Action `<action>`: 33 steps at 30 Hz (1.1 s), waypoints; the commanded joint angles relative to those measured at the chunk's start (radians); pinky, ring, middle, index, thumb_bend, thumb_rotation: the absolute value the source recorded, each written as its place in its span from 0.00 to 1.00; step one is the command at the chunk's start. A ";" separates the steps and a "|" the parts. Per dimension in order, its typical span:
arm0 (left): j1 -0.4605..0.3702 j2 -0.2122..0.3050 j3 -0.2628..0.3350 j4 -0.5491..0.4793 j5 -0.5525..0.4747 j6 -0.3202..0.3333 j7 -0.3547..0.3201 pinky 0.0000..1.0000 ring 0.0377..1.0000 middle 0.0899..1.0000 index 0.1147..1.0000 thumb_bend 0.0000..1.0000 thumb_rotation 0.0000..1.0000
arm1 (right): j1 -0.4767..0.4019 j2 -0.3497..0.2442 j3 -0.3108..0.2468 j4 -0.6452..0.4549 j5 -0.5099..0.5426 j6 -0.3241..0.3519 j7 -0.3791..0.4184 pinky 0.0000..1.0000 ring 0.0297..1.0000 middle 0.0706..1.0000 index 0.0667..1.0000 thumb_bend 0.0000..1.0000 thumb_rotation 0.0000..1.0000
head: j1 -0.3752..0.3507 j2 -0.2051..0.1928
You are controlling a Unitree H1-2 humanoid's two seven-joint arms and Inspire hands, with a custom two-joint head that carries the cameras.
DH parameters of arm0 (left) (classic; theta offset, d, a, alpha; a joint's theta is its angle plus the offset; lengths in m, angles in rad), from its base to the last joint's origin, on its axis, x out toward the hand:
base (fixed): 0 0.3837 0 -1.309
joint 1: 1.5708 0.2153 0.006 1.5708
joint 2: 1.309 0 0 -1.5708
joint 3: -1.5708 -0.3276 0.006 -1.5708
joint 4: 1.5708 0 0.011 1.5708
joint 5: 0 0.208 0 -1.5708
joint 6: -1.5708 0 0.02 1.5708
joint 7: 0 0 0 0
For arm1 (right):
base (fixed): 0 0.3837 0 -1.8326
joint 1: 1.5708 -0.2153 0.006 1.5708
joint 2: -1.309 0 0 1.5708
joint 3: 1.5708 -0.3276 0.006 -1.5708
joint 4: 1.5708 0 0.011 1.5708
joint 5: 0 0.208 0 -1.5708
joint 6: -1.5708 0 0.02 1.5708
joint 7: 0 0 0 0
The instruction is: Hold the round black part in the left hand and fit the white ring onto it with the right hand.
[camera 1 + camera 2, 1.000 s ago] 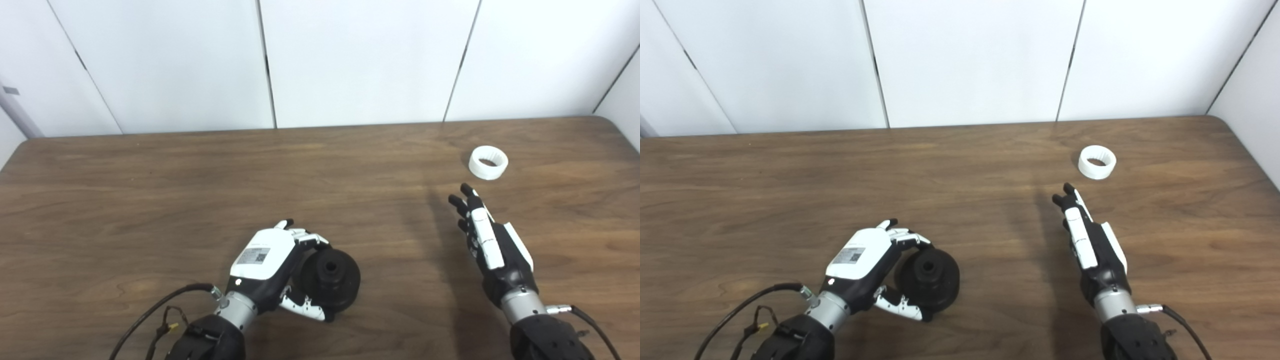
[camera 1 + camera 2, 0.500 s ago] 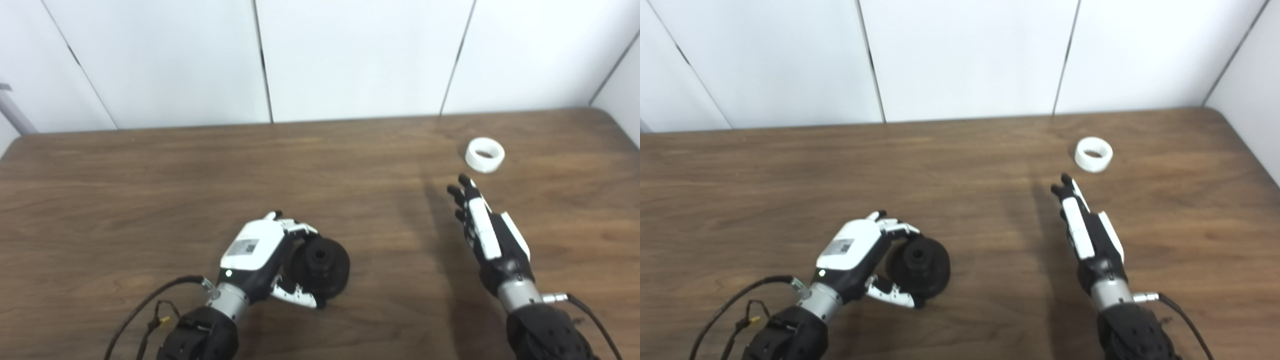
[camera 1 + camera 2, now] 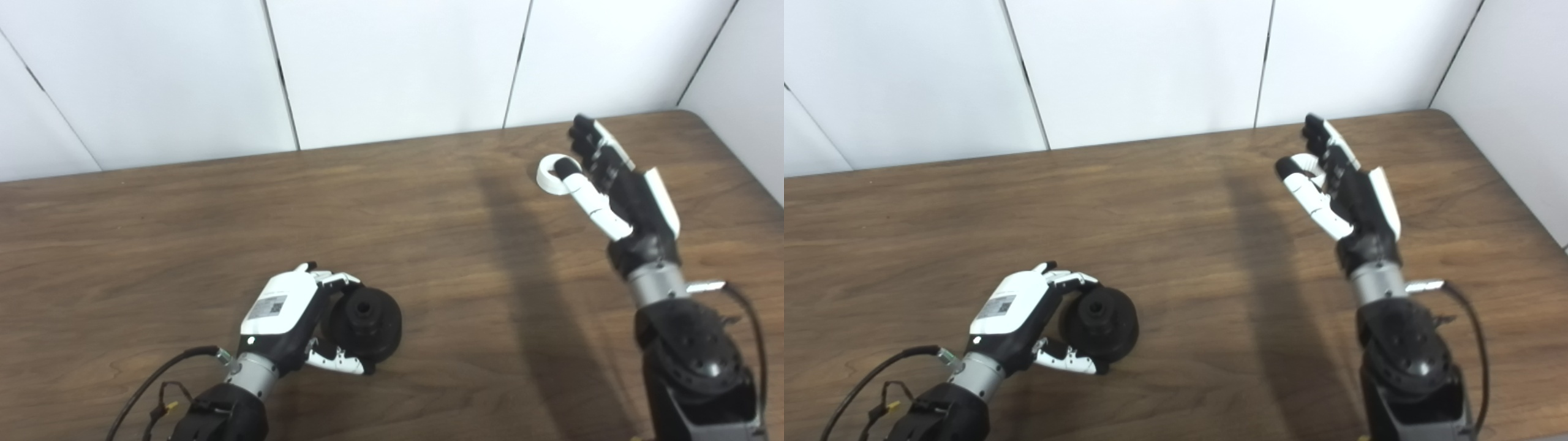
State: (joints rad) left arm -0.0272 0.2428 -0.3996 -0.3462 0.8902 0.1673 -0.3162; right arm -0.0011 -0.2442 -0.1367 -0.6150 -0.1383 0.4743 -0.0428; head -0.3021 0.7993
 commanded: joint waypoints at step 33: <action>0.013 0.017 0.009 0.057 0.014 -0.092 0.062 0.94 0.83 0.72 0.42 0.52 0.05 | -0.414 -0.305 0.040 0.452 -0.657 -0.005 0.546 0.84 0.95 0.92 0.81 0.96 0.24 | -0.105 -0.073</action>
State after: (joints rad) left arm -0.0182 0.2461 -0.3882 -0.2917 0.8896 0.0773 -0.2433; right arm -0.3554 -0.5095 -0.0981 -0.1680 -0.7700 0.4743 0.5120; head -0.4065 0.7256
